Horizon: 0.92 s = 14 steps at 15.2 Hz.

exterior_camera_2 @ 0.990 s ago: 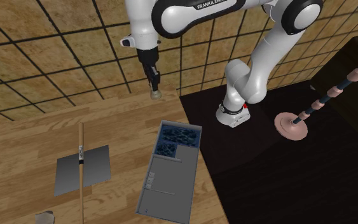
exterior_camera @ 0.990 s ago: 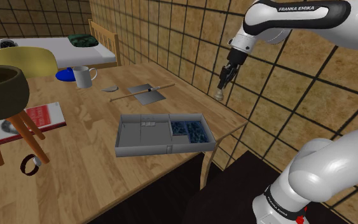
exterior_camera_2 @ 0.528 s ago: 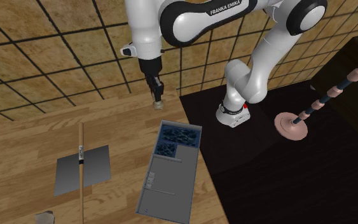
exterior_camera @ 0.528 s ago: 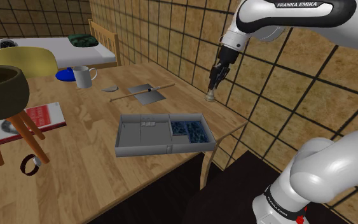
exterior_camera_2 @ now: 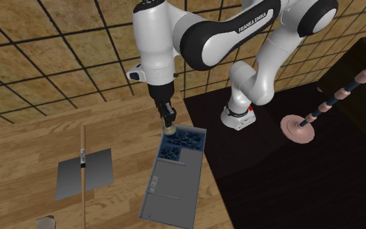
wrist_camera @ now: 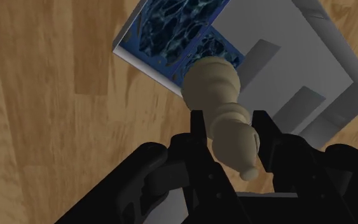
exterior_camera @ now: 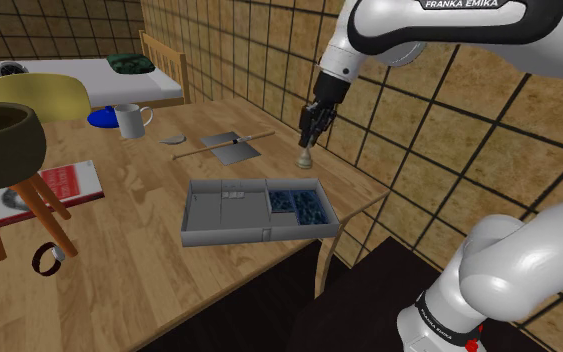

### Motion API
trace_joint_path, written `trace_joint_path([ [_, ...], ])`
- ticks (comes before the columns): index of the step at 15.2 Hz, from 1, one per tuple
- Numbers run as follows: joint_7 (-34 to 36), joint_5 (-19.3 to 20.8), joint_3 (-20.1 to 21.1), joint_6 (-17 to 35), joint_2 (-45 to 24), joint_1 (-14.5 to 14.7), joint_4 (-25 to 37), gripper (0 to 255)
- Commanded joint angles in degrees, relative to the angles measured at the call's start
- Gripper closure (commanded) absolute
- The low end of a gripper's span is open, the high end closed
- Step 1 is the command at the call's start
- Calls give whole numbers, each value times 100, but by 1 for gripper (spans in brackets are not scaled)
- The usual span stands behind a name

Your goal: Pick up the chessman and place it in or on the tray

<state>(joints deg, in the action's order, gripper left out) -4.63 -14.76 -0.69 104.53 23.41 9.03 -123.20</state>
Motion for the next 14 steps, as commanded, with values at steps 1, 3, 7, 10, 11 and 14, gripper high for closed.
trace_joint_path([
  [1,257,-55,188,65,-82,94,85,255],
  [3,525,-102,388,138,-197,191,196,255],
  [7,1063,-149,777,276,-495,377,497,255],
  [10,1336,-153,980,417,-685,475,619,255],
  [11,1319,-161,984,492,-684,477,542,255],
  [14,1269,-185,996,716,-687,485,317,255],
])
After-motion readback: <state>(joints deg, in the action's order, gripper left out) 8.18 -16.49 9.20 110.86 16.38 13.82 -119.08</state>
